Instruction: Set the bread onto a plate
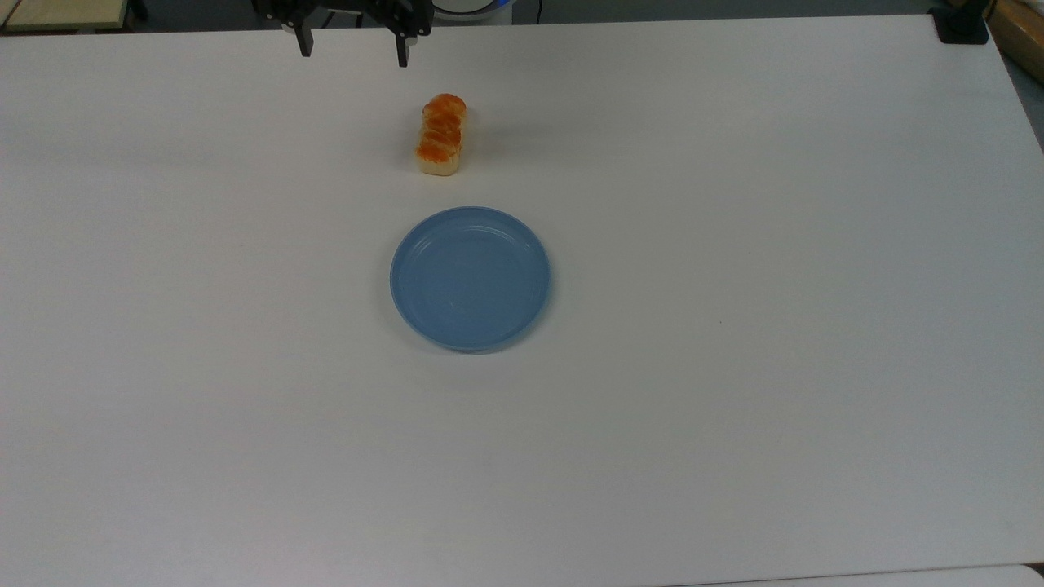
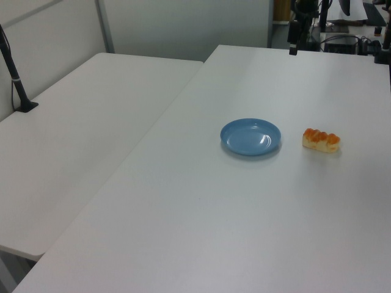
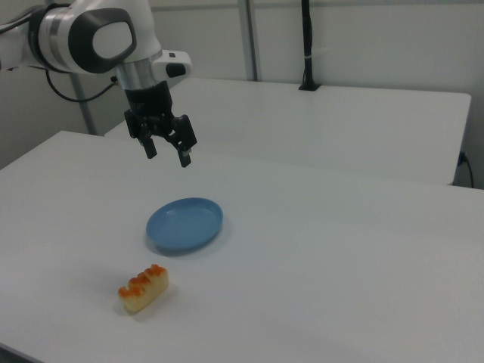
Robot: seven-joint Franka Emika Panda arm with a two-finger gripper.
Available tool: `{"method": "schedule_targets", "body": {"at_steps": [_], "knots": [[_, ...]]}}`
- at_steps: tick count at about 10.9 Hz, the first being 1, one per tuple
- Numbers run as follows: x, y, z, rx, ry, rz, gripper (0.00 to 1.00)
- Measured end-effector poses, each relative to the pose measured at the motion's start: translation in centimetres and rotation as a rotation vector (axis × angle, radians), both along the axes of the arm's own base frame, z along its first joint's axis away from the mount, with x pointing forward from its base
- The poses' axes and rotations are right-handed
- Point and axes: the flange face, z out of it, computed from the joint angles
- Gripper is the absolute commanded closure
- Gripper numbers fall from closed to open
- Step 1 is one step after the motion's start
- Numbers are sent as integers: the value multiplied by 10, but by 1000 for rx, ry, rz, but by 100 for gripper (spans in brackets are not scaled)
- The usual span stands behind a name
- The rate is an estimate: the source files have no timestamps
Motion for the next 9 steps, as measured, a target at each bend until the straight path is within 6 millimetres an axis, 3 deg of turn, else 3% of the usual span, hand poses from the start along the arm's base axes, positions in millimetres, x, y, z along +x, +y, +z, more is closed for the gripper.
{"method": "schedule_targets", "body": {"at_steps": [9], "knots": [[1,0,-8,2,33,-1,0]]}}
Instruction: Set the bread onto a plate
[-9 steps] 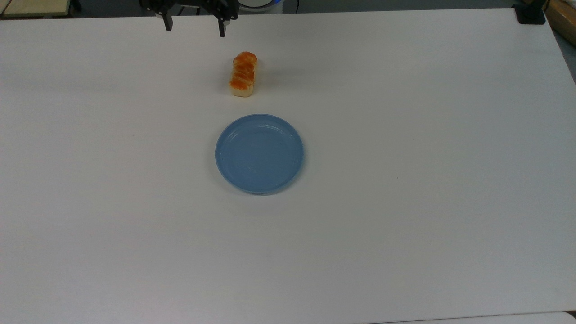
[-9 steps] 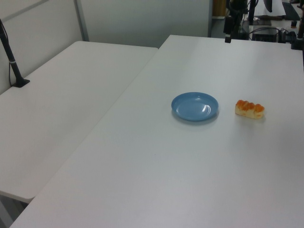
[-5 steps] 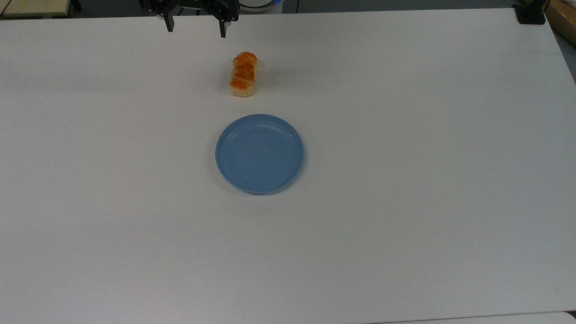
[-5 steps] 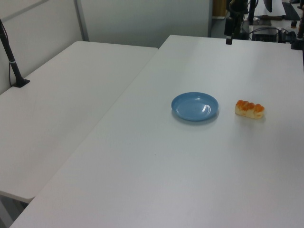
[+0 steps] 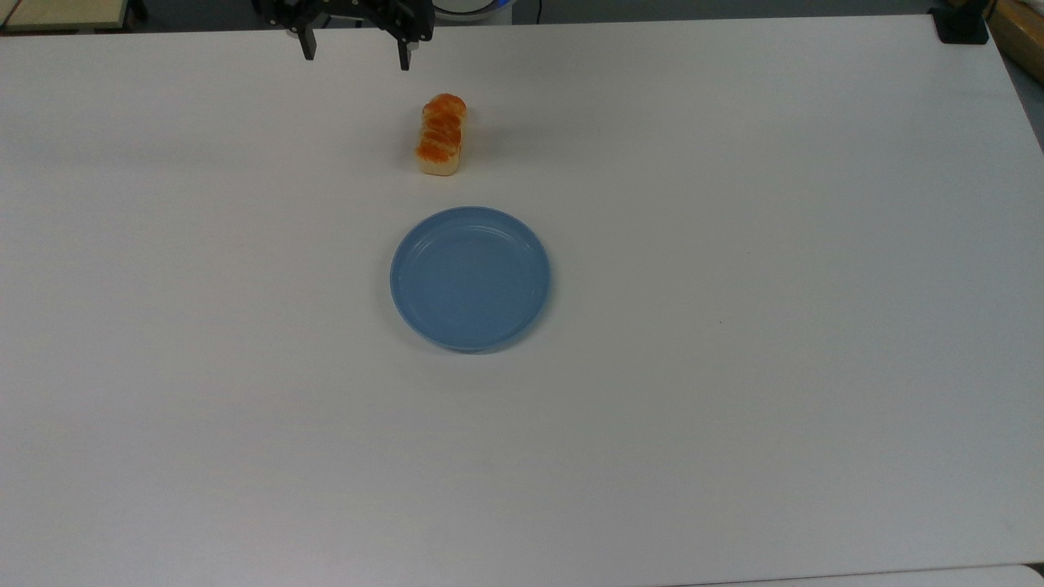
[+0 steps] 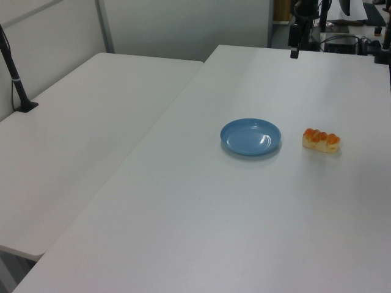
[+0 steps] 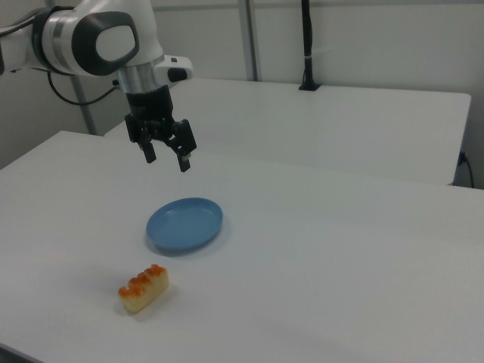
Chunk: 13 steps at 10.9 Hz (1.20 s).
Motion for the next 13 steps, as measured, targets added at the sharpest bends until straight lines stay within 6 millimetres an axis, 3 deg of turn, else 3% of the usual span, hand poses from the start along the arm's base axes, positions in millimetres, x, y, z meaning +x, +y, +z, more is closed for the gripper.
{"method": "schedule_targets", "body": {"at_steps": [3,5,9,13], "knots": [[-2,4,-7,2,33,6,0],[-8,15,-29,7,114,25,0],[-29,54,-119,7,315,95,0],[-45,60,-206,-9,390,96,0]]}}
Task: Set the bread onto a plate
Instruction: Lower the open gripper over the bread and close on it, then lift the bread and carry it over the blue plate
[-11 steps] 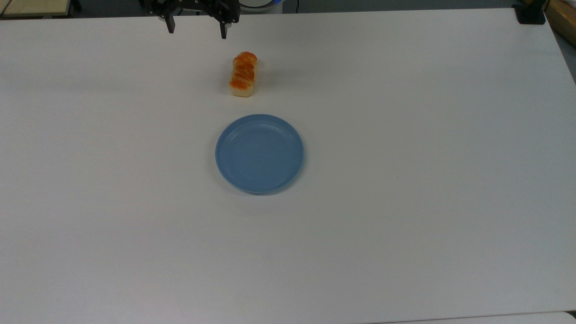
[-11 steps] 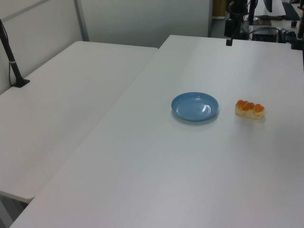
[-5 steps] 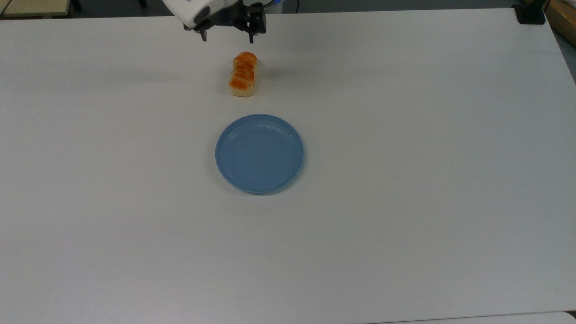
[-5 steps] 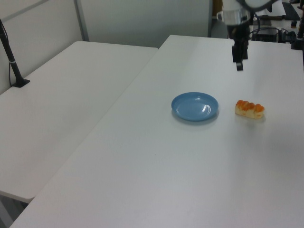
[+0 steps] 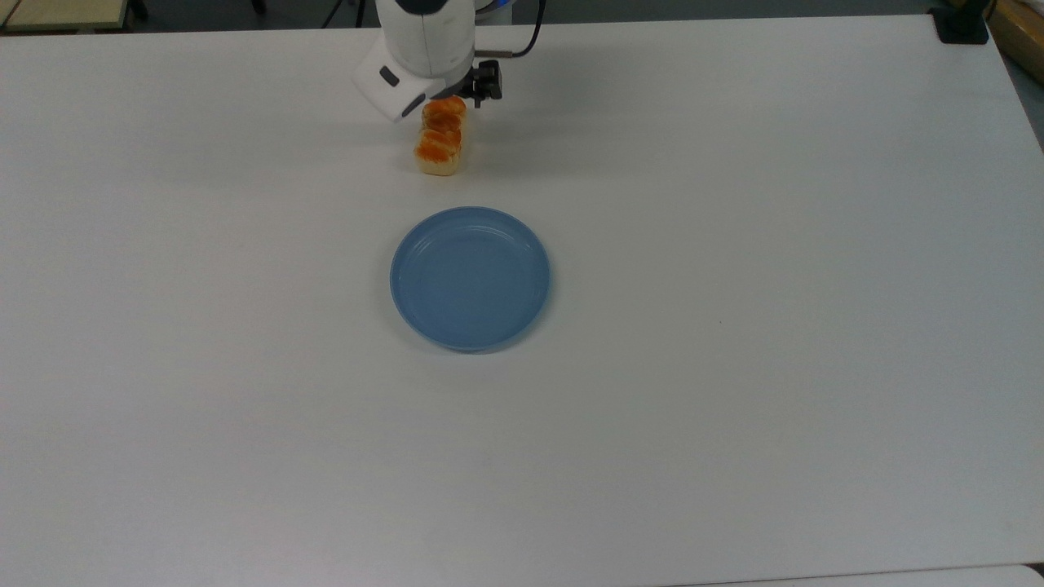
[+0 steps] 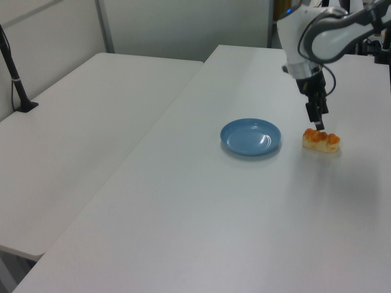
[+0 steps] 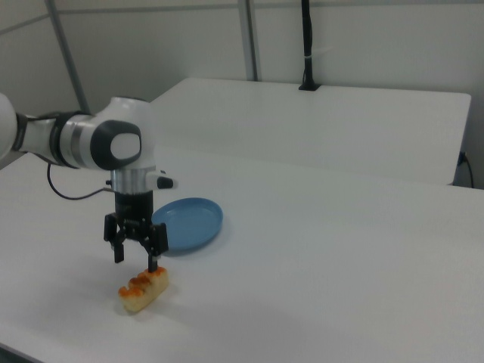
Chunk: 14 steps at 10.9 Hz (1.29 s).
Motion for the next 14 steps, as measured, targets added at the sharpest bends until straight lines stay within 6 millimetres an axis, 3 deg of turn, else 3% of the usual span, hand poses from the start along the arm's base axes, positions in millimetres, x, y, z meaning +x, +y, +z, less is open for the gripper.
{"method": "schedule_targets", "body": {"at_steps": [1,2,5,6,8,10,14], "knots": [[-2,-1,-17,-16,5,3,0],[-2,-2,-32,-31,8,2,11],[1,2,-60,-71,2,-15,69],[2,7,-66,-79,0,-13,78],[4,12,-64,-84,-10,-12,78],[15,12,-38,-85,-47,-16,78],[61,23,76,39,-204,-100,77]]}}
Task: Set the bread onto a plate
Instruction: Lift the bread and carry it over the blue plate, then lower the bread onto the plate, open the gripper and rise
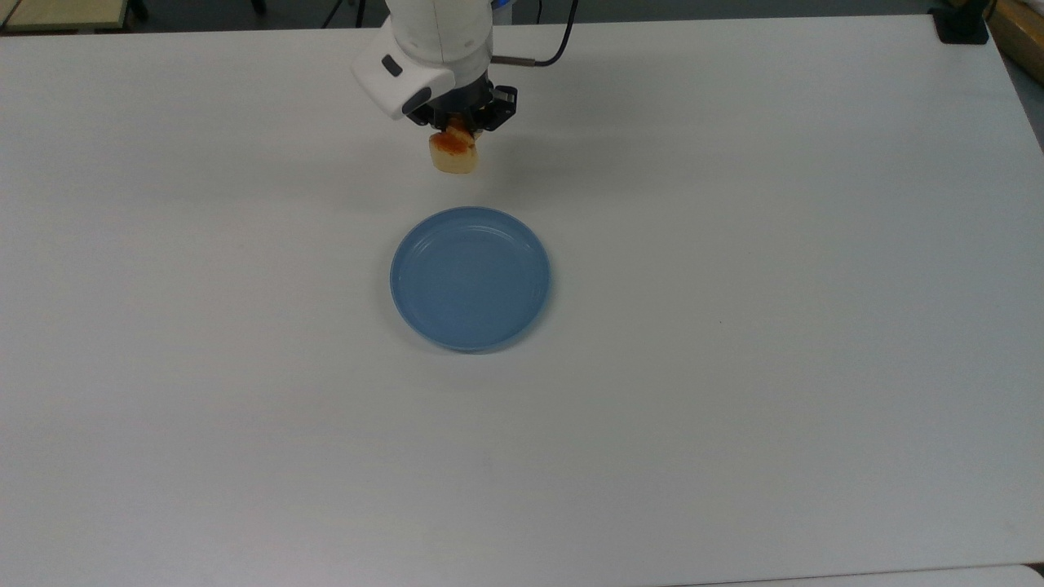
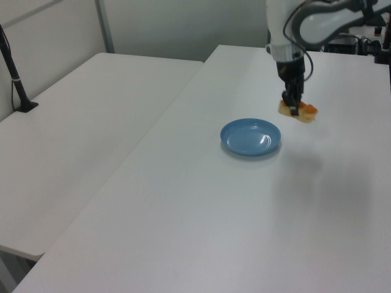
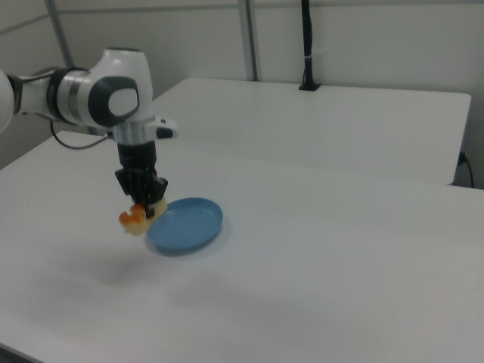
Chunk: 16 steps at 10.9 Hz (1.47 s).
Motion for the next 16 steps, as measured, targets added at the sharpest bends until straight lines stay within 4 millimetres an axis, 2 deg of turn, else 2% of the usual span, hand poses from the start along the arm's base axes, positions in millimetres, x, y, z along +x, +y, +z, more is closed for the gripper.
{"method": "schedule_targets", "body": {"at_steps": [1,2,3,4,5,6,7,8,10,12,13,15,16], "knots": [[11,2,16,26,-37,-12,77],[23,2,22,35,-55,-37,76],[38,2,17,34,-64,-62,75],[55,2,2,33,-70,-87,71],[69,3,-17,32,-71,-106,60],[81,3,-40,29,-76,-122,42],[89,3,-56,19,-82,-138,0],[95,2,-70,-2,-92,-164,0],[101,0,-72,-49,-119,-195,0],[103,2,-63,-67,-142,-193,0],[103,3,-51,-65,-158,-194,0],[89,-1,-3,-69,-171,-201,0],[74,-7,32,-74,-171,-211,0]]}}
